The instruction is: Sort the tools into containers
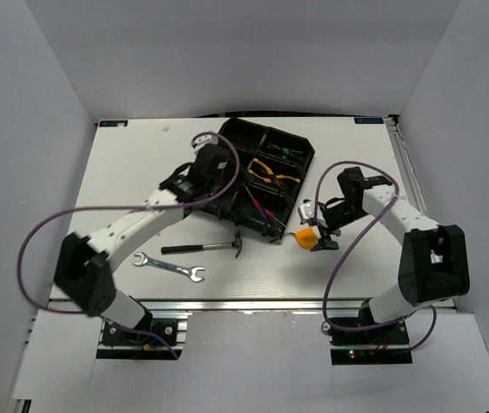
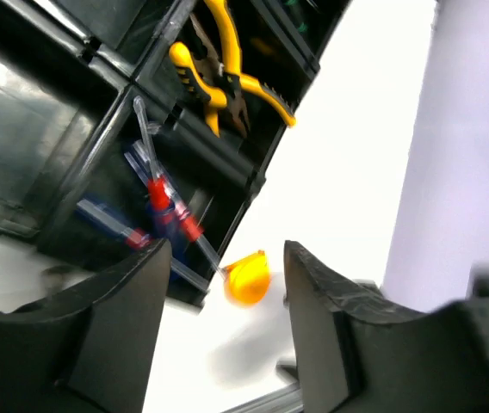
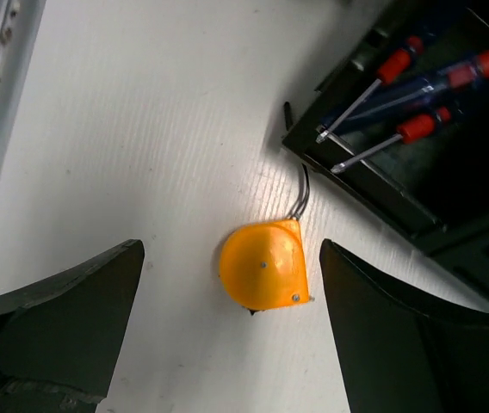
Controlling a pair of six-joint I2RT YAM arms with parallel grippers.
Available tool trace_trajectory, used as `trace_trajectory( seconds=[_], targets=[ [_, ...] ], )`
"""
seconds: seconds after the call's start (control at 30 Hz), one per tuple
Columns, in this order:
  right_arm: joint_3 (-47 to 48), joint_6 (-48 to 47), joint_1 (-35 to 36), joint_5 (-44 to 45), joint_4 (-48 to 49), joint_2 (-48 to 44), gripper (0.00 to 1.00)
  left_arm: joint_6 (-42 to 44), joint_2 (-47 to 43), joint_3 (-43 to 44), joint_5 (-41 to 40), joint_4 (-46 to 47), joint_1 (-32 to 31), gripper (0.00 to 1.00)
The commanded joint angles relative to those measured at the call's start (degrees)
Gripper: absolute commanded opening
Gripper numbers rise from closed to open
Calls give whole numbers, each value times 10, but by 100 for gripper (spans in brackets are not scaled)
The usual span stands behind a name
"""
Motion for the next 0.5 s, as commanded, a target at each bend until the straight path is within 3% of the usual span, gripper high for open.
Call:
trace_trajectory(
  seconds=[0.0,0.03,0.13,0.3,0.47],
  targets=[
    [-2,-91,21,59,16,24,89,153,-113,-97,9,79,2,70],
    [12,-90,23,64,18,37,89,158,-136,-118,2,78,4,78],
    [51,-92,28,87,-3,99,90,172,-224,-192,-24,67,19,87],
    [49,-60,40,116,26,125,89,136,-342,-270,-75,33,32,90],
    [43,-34,40,126,56,138,89,111,-385,-315,-90,28,35,91]
  ],
)
